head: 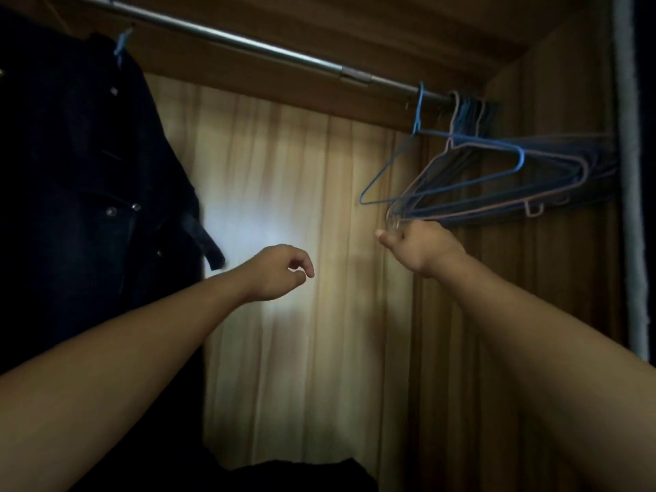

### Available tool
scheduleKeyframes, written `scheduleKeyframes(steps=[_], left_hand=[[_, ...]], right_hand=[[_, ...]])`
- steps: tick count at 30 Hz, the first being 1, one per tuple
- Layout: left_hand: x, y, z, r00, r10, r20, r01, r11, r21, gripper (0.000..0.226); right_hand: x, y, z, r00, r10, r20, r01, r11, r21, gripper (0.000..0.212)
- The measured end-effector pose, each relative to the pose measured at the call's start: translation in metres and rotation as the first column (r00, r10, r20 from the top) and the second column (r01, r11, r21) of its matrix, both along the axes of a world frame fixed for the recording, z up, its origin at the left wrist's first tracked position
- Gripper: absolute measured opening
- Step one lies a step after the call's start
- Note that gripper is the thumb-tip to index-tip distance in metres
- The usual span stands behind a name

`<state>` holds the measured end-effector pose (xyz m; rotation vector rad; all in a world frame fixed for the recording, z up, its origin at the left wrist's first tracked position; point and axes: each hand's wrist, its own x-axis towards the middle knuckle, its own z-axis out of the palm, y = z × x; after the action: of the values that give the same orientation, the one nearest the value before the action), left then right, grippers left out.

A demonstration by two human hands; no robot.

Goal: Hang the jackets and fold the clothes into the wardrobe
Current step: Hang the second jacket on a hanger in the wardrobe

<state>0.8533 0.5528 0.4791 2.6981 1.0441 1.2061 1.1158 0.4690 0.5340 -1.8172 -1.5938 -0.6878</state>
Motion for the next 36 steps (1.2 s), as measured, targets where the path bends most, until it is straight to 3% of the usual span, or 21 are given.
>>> scheduleKeyframes(steps=[3,6,10,14,18,22,27,32,36], left_hand=[[0.010,-0.005,0.024,1.000,-0.001,0.000,0.001,0.999,0.036,0.024],[0.016,-0.010,0.033,1.000,-0.008,0.007,0.008,0.999,0.049,0.024],[0.021,-0.013,0.033,1.000,-0.010,0.019,0.009,0.997,0.081,0.025],[0.018,-0.012,0.031,1.000,-0.009,0.023,0.007,0.996,0.091,0.025],[0.007,-0.012,0.032,1.000,0.016,0.009,-0.017,0.994,0.111,0.026],[-0.006,-0.013,0.031,0.998,0.053,-0.013,-0.051,0.991,0.120,0.028],[-0.024,-0.016,0.028,0.996,0.088,-0.025,-0.084,0.987,0.139,0.033],[-0.037,-0.016,0.026,0.993,0.116,-0.005,-0.114,0.983,0.141,0.036],[-0.040,-0.016,0.025,0.991,0.130,-0.010,-0.127,0.982,0.137,0.034]], right_hand=[[0.006,-0.010,0.021,0.937,0.155,-0.313,-0.113,0.982,0.150,0.068],[0.004,-0.009,0.034,0.679,0.464,-0.569,-0.245,0.874,0.420,0.056],[-0.002,-0.008,0.056,0.298,0.732,-0.613,-0.213,0.677,0.705,0.041],[-0.003,-0.009,0.076,0.222,0.789,-0.573,-0.230,0.613,0.756,0.023],[-0.007,-0.011,0.091,0.194,0.836,-0.513,-0.313,0.548,0.776,0.049],[-0.011,-0.014,0.104,0.212,0.859,-0.465,-0.367,0.511,0.777,0.058],[-0.019,-0.014,0.116,0.414,0.825,-0.384,-0.444,0.551,0.707,0.052],[-0.025,-0.005,0.116,0.548,0.794,-0.263,-0.493,0.561,0.665,0.040],[-0.036,-0.006,0.110,0.620,0.767,-0.163,-0.592,0.594,0.544,0.038]])
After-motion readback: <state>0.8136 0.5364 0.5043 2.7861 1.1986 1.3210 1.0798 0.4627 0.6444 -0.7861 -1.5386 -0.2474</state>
